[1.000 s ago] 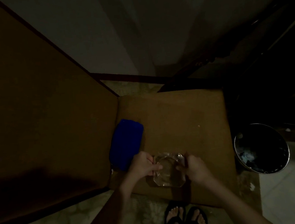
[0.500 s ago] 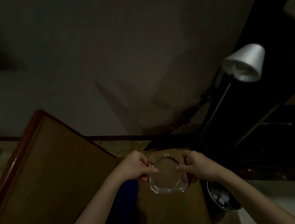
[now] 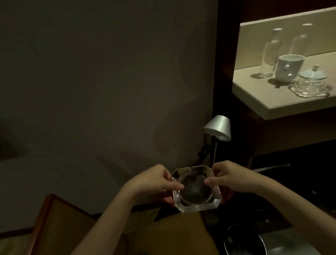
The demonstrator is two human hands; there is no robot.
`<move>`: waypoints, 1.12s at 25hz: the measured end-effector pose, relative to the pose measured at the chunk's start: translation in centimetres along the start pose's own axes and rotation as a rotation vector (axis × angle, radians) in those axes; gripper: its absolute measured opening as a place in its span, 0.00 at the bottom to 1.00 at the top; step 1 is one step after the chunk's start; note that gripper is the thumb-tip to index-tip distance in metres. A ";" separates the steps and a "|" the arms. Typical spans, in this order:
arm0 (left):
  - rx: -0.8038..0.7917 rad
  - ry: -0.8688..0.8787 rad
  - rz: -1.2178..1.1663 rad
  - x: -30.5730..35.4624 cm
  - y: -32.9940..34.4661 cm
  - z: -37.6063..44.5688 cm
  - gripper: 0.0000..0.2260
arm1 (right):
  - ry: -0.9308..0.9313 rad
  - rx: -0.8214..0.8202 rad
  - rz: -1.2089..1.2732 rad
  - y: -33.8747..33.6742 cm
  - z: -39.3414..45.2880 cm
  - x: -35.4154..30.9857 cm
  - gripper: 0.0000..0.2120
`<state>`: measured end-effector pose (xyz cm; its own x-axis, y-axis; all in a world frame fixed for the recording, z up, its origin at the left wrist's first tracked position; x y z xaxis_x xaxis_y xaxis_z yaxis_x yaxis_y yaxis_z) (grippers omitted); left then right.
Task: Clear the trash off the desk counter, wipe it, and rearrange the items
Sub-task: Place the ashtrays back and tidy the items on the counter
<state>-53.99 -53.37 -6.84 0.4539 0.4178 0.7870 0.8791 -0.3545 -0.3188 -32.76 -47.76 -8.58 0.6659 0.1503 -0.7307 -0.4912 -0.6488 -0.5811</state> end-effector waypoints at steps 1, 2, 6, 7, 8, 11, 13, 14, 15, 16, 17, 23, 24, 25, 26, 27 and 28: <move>-0.001 0.007 0.009 1.2 0.2 -0.2 0.08 | 0.001 0.012 0.032 -0.9 -0.8 -0.2 0.15; -0.001 0.017 0.020 2.5 0.5 -0.2 0.08 | -0.001 0.024 0.052 -1.9 -1.6 -0.3 0.16; 0.000 0.052 0.042 7.0 2.2 0.6 0.08 | -0.006 0.056 0.073 -6.0 -3.7 0.7 0.15; 0.001 0.059 0.051 8.4 3.0 1.1 0.08 | -0.010 0.058 0.075 -7.3 -4.2 1.2 0.13; 0.004 0.067 0.055 9.7 3.8 1.5 0.08 | -0.014 0.056 0.071 -8.6 -4.7 1.9 0.11; 0.028 0.085 0.049 13.6 6.8 3.5 0.08 | -0.026 0.059 0.048 -13.3 -6.0 4.2 0.08; 0.041 0.089 0.057 16.5 9.3 5.3 0.10 | -0.040 0.063 0.022 -16.8 -7.1 6.3 0.08; 0.043 0.088 0.066 17.8 10.3 6.2 0.11 | -0.042 0.068 0.025 -18.4 -7.6 7.3 0.08; 0.038 0.088 0.072 19.0 11.5 7.2 0.11 | -0.039 0.071 0.038 -19.9 -8.3 8.3 0.08; 0.030 0.093 0.079 20.2 12.6 8.1 0.11 | -0.036 0.071 0.045 -21.2 -8.8 9.3 0.09; 0.015 0.101 0.086 21.4 13.8 9.1 0.10 | -0.031 0.071 0.041 -22.7 -9.4 10.4 0.09; -0.061 0.120 0.099 27.9 18.3 14.4 0.10 | 0.018 0.105 0.051 -29.6 -11.4 15.7 0.10; -0.065 0.127 0.108 28.9 18.6 15.1 0.10 | 0.023 0.126 0.051 -30.5 -11.5 16.2 0.10; -0.070 0.137 0.120 29.9 19.0 15.8 0.11 | 0.026 0.149 0.043 -31.4 -11.6 16.6 0.10; -0.073 0.151 0.130 30.8 19.2 16.7 0.11 | 0.030 0.174 0.028 -32.3 -11.5 17.1 0.10; -0.076 0.166 0.135 31.8 19.5 17.7 0.12 | 0.033 0.203 0.013 -33.2 -11.4 17.6 0.10; -0.075 0.174 0.138 32.7 19.8 18.5 0.11 | 0.038 0.229 0.006 -34.1 -11.3 18.1 0.10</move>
<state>-19.09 -31.23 2.81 0.5315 0.2123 0.8200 0.7941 -0.4618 -0.3952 2.40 -31.31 2.04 0.6814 0.1159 -0.7227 -0.6067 -0.4629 -0.6463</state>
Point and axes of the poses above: each hand's wrist, its own z-axis towards the middle knuckle, its own y-axis out of the palm, x = y × z, the point moved 2 cm from there along z, towards the middle knuckle, and after that the axes turned 7 degrees about -z, right-handed, at the moved point
